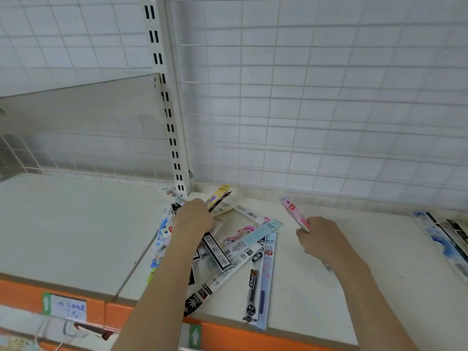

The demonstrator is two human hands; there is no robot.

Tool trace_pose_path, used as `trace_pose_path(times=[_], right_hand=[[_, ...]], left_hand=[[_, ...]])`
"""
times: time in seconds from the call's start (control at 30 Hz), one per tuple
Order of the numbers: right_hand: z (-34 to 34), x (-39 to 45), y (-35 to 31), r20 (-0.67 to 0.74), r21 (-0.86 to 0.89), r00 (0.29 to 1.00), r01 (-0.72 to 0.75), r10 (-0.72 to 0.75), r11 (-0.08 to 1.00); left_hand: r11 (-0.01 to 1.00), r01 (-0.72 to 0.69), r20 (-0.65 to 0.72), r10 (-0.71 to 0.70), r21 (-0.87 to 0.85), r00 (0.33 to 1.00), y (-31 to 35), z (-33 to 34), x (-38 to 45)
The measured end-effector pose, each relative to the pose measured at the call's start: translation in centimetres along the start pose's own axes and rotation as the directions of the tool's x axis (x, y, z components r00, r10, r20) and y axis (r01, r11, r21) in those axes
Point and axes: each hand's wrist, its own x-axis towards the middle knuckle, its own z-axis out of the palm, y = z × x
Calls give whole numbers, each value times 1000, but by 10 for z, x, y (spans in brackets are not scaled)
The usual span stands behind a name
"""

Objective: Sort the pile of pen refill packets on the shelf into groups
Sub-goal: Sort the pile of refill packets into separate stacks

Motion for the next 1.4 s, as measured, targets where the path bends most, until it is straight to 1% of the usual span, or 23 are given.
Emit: trace_pose_path(times=[0.1,0.17,0.4,0.53,0.63,0.7,0.83,0.97,1.03,1.13,1.2,1.3,1.4], right_hand=[[5,2,-4,10,34,1000,11,-12,999],[7,3,-9,23,30,999,23,-24,999],[15,14,-33,95,46,995,33,-38,998],[17,25,-47,104,32,994,26,-29,999],[16,36,-56,92,15,996,9,-11,1000],[17,42,-63,82,-6,996,31,-31,999],[26,54,-80,72,-18,993,100,-98,995],[35,60,-93,105,-41,983,153,-148,987],[38,61,-97,138,-34,979,158,-152,987],[43,65,-99,167,-45,975,156,-147,987],[45,70,-100,169,-91,973,177,-160,980],[38,74,-101,180,-192,964,230,-196,954],[18,71,-103,142,-245,961,266,-236,933]], left_hand=[[999,-4,-58,7,54,998,-4,2,1],[998,-9,-61,13,70,998,-7,3,2],[1000,-24,-48,25,17,999,-16,0,-3],[997,0,-68,-5,-74,998,-21,-18,-7],[981,16,-82,-32,-191,996,-30,-33,-12],[964,14,-75,-35,-266,997,-36,-40,-15],[889,-17,-77,-21,-458,997,-43,-46,-30],[813,-71,-54,49,-579,997,-43,-51,-50],[775,-77,-53,56,-627,997,-46,-50,-53],[742,-67,-85,14,-667,996,-48,-46,-51],[722,-80,-128,-12,-688,992,-47,-43,-51],[708,-125,-174,4,-694,985,-41,-41,-51],[726,-161,-211,22,-669,977,-36,-40,-51]])
